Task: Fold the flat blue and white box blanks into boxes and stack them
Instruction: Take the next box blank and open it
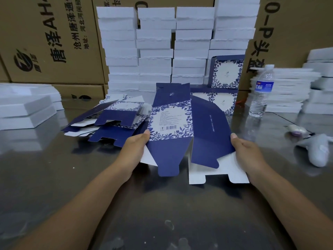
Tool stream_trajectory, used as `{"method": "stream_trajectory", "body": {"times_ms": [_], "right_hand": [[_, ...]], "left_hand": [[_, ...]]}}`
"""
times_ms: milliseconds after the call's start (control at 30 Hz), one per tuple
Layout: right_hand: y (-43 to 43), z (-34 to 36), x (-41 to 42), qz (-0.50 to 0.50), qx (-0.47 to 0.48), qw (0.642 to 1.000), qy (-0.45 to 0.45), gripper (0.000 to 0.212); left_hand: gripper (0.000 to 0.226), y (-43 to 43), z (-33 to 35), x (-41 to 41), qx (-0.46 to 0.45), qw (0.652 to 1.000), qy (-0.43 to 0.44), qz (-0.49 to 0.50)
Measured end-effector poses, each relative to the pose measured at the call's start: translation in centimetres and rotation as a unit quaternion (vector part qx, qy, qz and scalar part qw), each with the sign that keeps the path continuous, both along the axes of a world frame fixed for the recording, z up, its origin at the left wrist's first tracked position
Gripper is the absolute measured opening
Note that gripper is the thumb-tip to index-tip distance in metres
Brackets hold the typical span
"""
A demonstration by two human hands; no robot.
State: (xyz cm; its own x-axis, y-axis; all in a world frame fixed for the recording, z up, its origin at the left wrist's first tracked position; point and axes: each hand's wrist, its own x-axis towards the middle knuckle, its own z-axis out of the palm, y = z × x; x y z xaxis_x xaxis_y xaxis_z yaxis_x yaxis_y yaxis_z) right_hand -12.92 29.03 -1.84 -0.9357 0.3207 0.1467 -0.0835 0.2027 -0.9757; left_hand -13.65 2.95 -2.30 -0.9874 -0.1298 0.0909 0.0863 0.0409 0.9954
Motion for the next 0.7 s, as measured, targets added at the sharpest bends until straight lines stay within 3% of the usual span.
{"method": "stream_trajectory", "body": {"times_ms": [100,367,600,700], "right_hand": [[-0.07,0.01,0.10,0.009,-0.014,1.000,0.002,0.038],[0.04,-0.51,-0.22,0.040,0.061,0.997,-0.009,0.043],[0.22,-0.54,-0.39,0.020,0.007,1.000,-0.010,0.040],[0.10,-0.95,-0.69,0.015,0.095,0.995,0.001,0.048]], "left_hand": [[0.052,-0.20,0.06,0.08,-0.012,1.000,0.009,0.015],[0.038,-0.51,0.04,-0.28,0.039,0.999,-0.005,0.028],[0.032,-0.56,0.55,-0.04,0.040,0.999,-0.022,0.003],[0.031,-0.67,0.51,-0.15,0.021,1.000,-0.013,0.019]]}}
